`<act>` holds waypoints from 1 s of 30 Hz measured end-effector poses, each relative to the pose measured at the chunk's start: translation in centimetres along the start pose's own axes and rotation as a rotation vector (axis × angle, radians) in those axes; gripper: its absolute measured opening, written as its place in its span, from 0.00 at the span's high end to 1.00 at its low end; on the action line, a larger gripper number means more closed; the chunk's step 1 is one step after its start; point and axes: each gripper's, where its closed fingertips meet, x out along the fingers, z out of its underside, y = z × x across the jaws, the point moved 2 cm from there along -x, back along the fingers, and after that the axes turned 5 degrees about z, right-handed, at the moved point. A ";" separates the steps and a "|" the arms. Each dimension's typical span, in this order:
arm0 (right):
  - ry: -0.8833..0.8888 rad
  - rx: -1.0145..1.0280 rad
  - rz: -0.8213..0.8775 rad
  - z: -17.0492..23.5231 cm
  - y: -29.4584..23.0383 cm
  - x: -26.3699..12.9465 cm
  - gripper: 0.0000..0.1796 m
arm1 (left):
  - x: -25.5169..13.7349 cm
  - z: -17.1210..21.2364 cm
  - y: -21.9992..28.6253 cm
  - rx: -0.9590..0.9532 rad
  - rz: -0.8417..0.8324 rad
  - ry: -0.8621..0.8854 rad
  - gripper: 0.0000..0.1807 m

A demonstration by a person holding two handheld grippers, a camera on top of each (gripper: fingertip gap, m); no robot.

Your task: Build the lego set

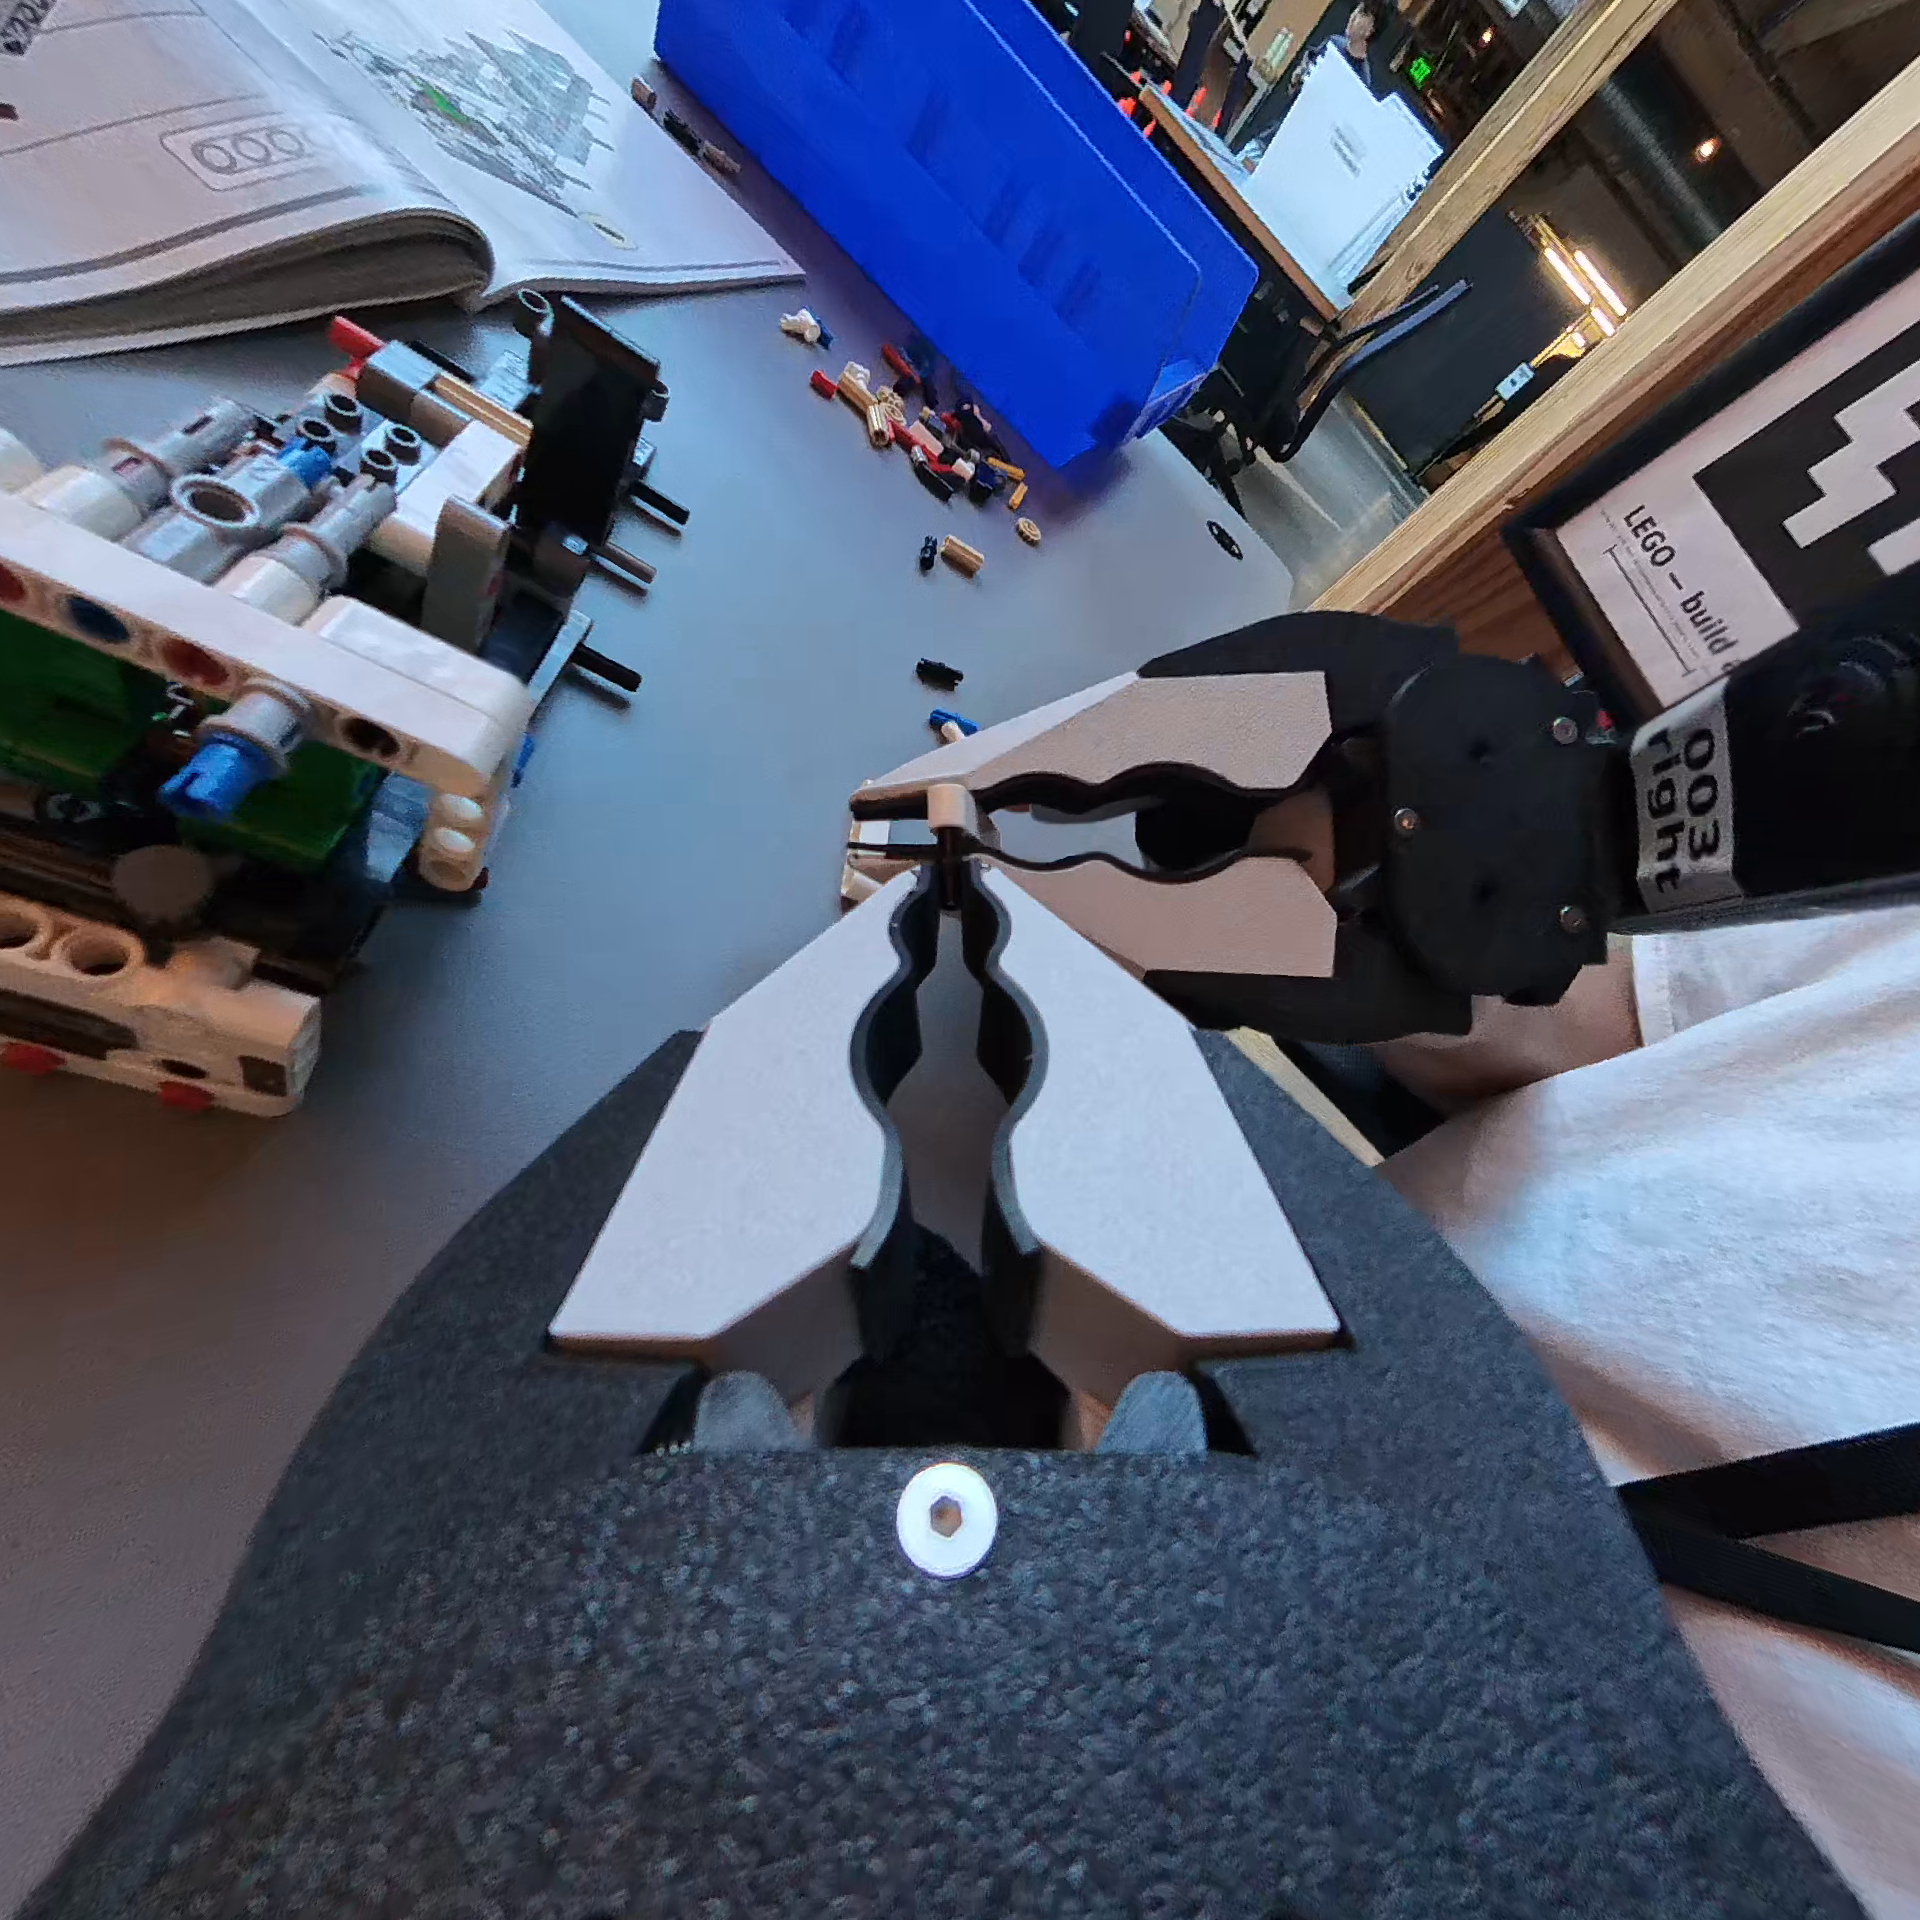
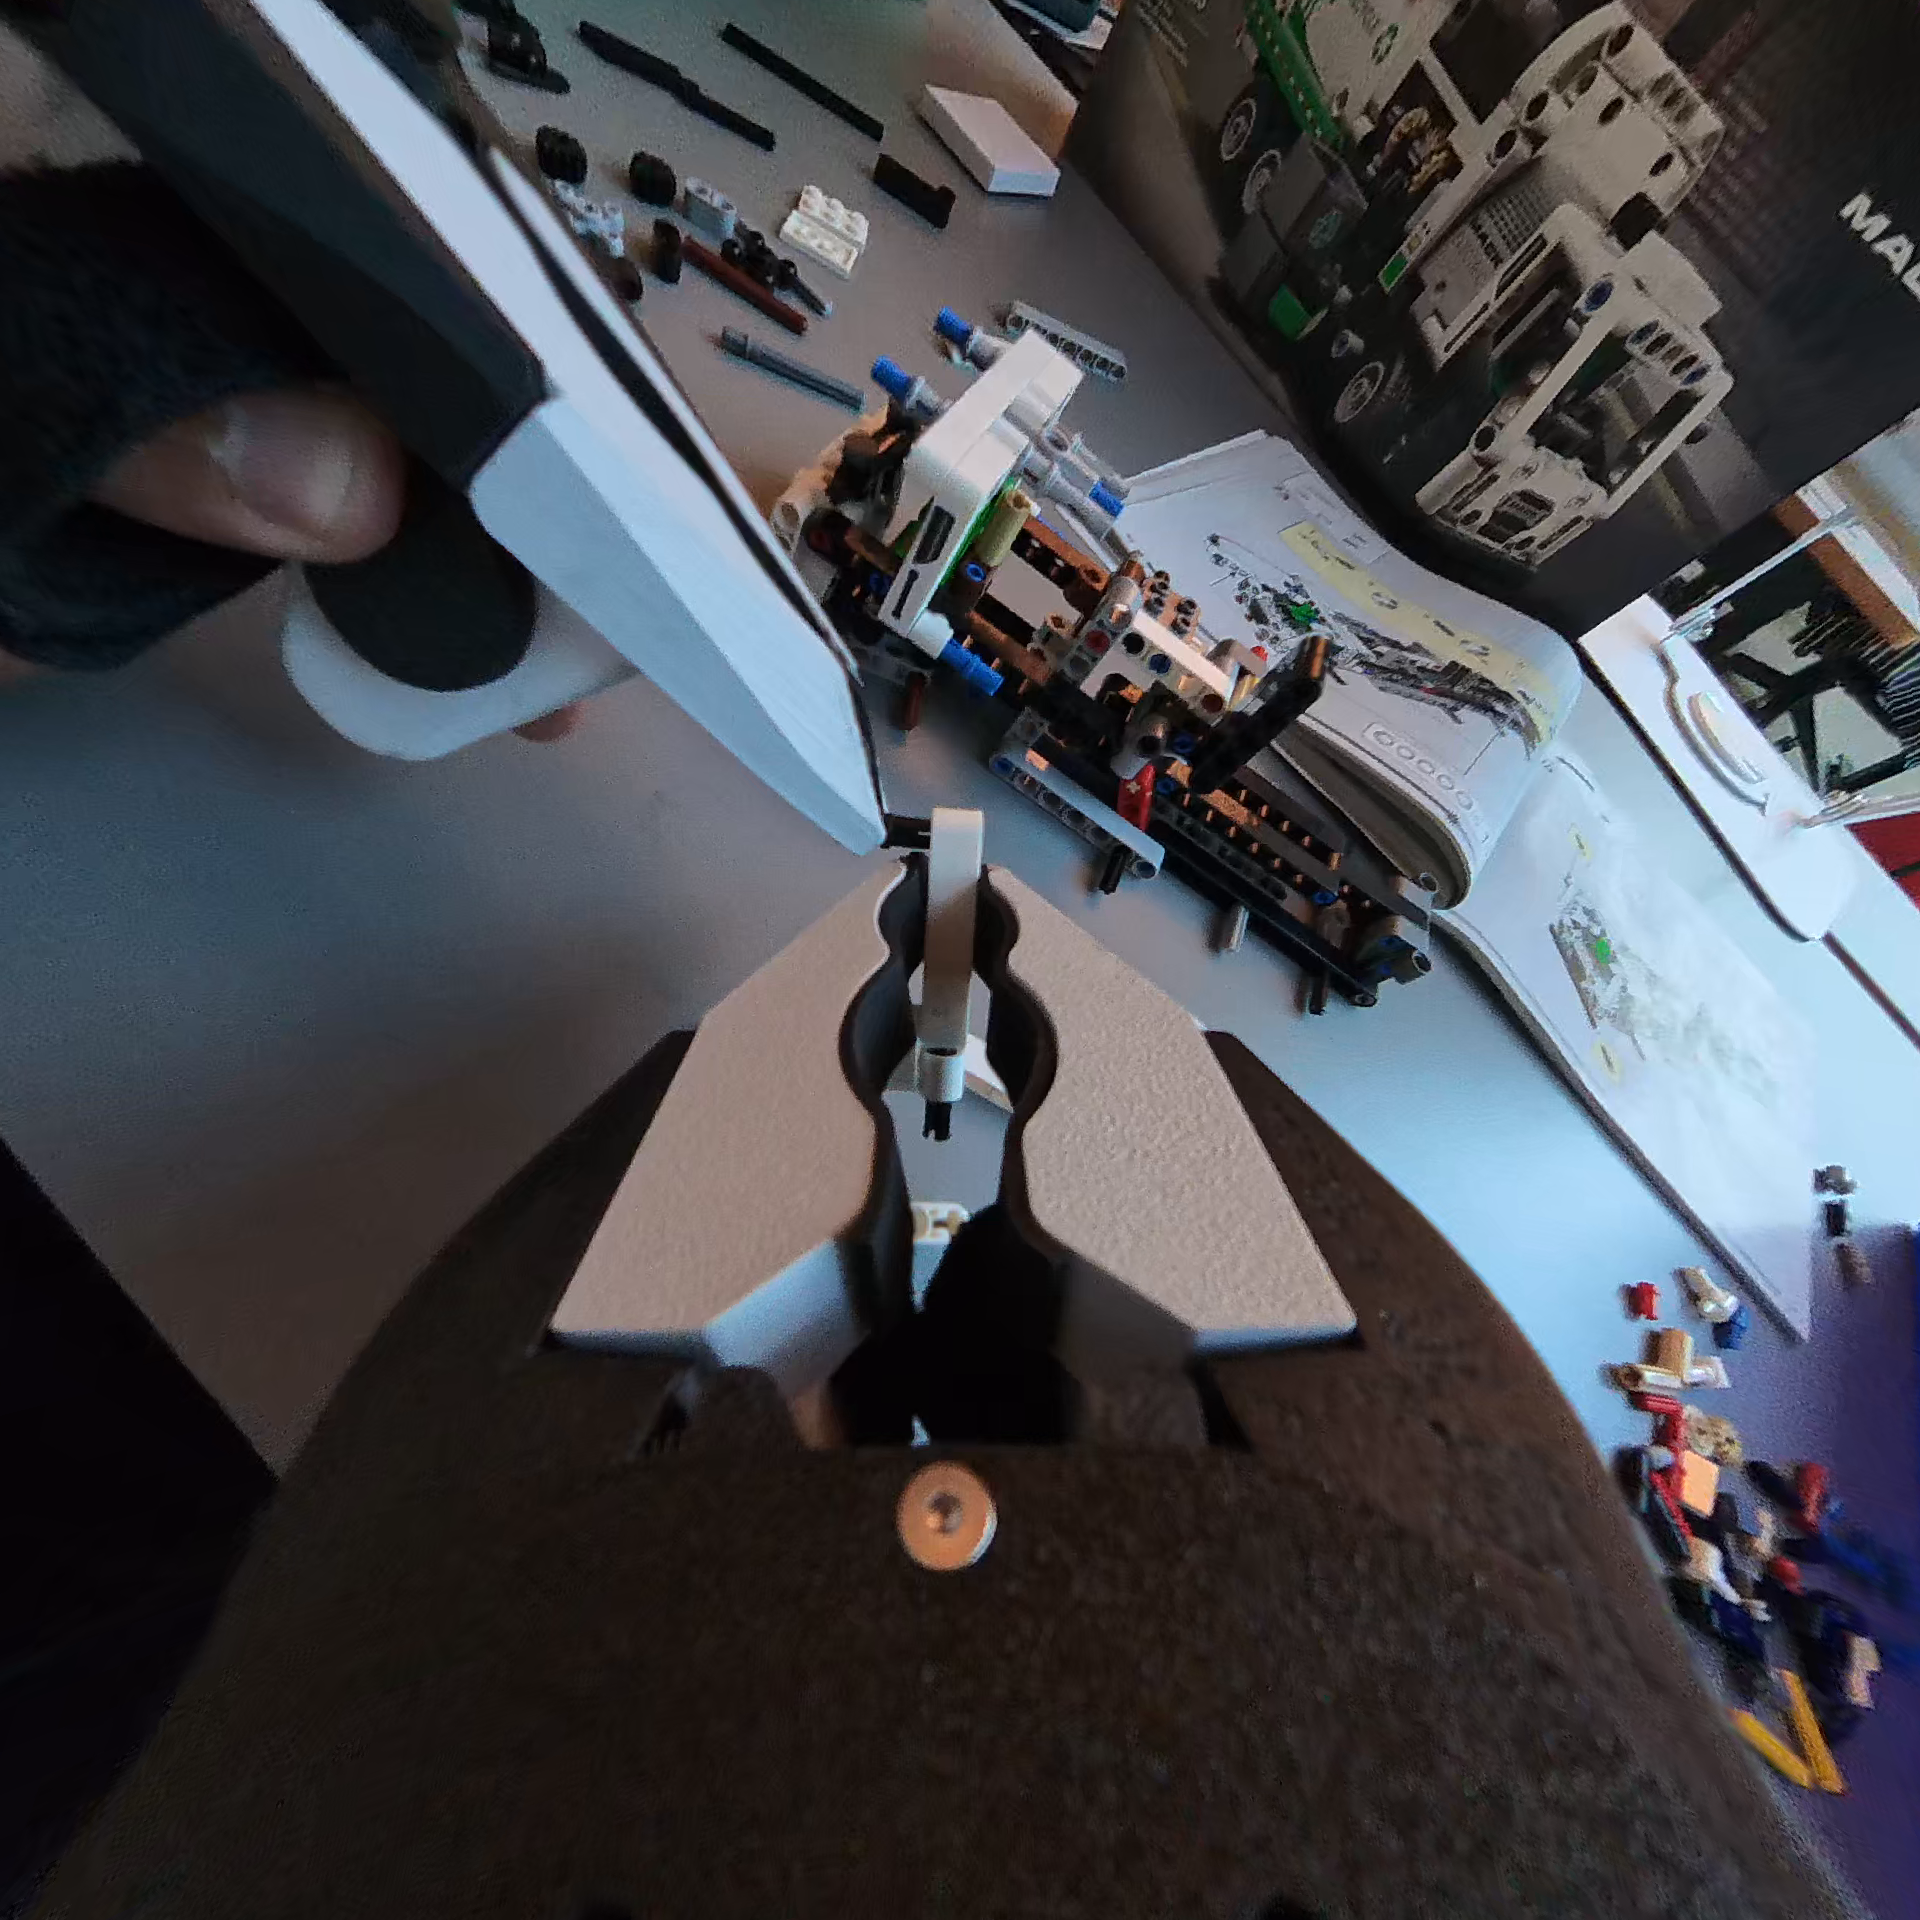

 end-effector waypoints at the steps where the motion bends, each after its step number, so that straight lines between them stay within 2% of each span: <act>1: -0.005 -0.013 -0.001 0.1 0.0 0.0 0.97 | 0.0 0.0 0.0 0.001 -0.002 -0.004 1.00; 6: 0.007 -0.085 0.033 0.1 0.0 -0.2 0.97 | 0.1 0.1 0.0 -0.007 0.008 -0.011 1.00; 10: 0.007 0.037 -0.021 0.2 -0.2 -0.2 0.97 | 0.1 0.1 0.1 0.001 0.003 -0.010 1.00; 12: 0.005 0.028 0.007 0.1 -0.1 -0.1 0.97 | 0.1 0.1 0.0 0.002 -0.008 -0.004 1.00; 21: 0.049 -0.071 0.050 -0.1 -0.1 0.0 0.97 | 0.2 0.2 -0.1 -0.049 0.027 -0.010 1.00; 27: 0.057 -0.224 0.057 0.3 0.2 -0.6 0.96 | 0.4 0.4 0.2 -0.046 0.056 -0.030 1.00; 30: 0.058 -0.067 -0.068 0.7 -0.2 -0.8 0.97 | 0.6 0.6 0.5 -0.036 0.066 -0.051 1.00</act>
